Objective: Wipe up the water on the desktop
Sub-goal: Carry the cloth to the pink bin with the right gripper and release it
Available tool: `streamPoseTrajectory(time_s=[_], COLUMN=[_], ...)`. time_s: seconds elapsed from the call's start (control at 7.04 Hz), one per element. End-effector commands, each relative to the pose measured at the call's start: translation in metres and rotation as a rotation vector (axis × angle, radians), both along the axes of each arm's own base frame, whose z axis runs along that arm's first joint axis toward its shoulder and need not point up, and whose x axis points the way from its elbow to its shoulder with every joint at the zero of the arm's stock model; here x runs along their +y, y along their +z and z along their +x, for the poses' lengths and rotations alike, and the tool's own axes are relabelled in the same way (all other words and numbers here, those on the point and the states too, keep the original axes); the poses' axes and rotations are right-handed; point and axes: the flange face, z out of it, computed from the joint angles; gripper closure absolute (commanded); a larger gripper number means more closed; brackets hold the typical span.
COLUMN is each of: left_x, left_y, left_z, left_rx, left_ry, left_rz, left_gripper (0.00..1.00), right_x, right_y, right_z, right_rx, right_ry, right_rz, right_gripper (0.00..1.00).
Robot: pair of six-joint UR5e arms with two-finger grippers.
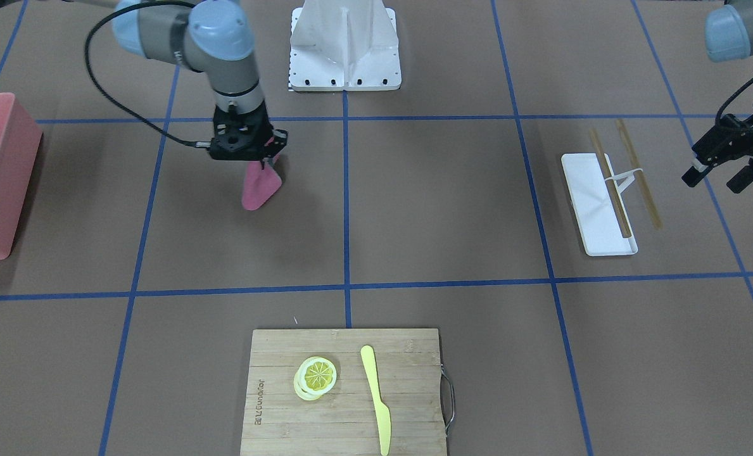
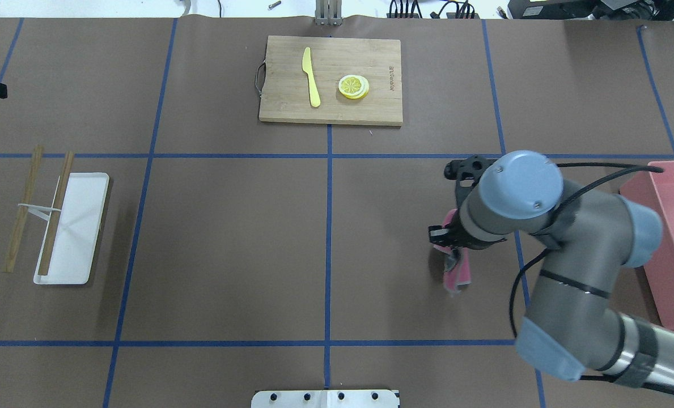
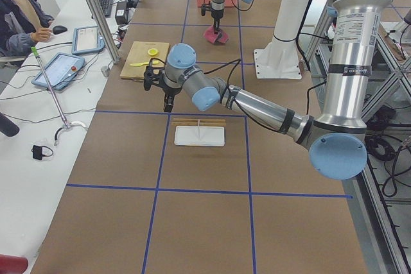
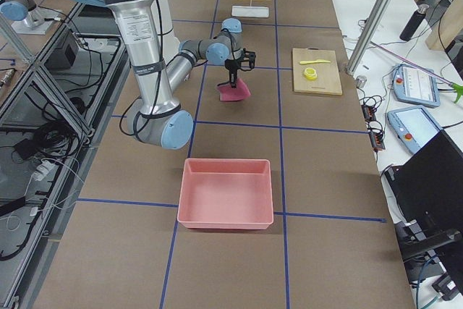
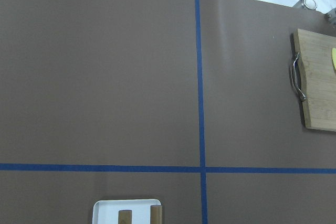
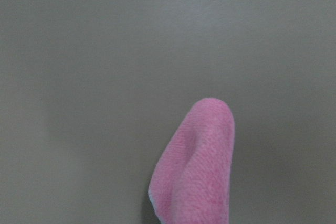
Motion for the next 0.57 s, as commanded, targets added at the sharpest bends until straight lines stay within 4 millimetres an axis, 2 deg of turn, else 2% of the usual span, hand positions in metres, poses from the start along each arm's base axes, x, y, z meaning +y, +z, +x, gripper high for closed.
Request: streamPoseTrajectory(time_s=[0.0, 0.14, 0.28, 0.43], left_x=[-0.001, -0.003, -0.008, -0.003], left_y=[0.001, 0.010, 0.029, 0.047], left_z=[-0.003, -0.007, -0.013, -0.021], left_rx=[-0.005, -0.022, -0.064, -0.095], left_ry=[-0.002, 0.001, 0.029, 0.043], left_rz=[0.007, 0.015, 0.051, 0.063], left_gripper=[0.03, 0.03, 0.03, 0.03], right_x=[-0.011, -0.014, -0.020, -0.025], right_y=[0.049, 0.068, 0.094, 0.117], right_z=[0.122, 0.179, 0.226, 0.276], right_rx=[0.027, 0.053, 0.089, 0.113], right_ry=[-0.012, -0.015, -0.044, -0.072], right_rz=[0.006, 0.040, 0.075, 0.109], right_gripper=[1.00, 1.00, 1.00, 1.00])
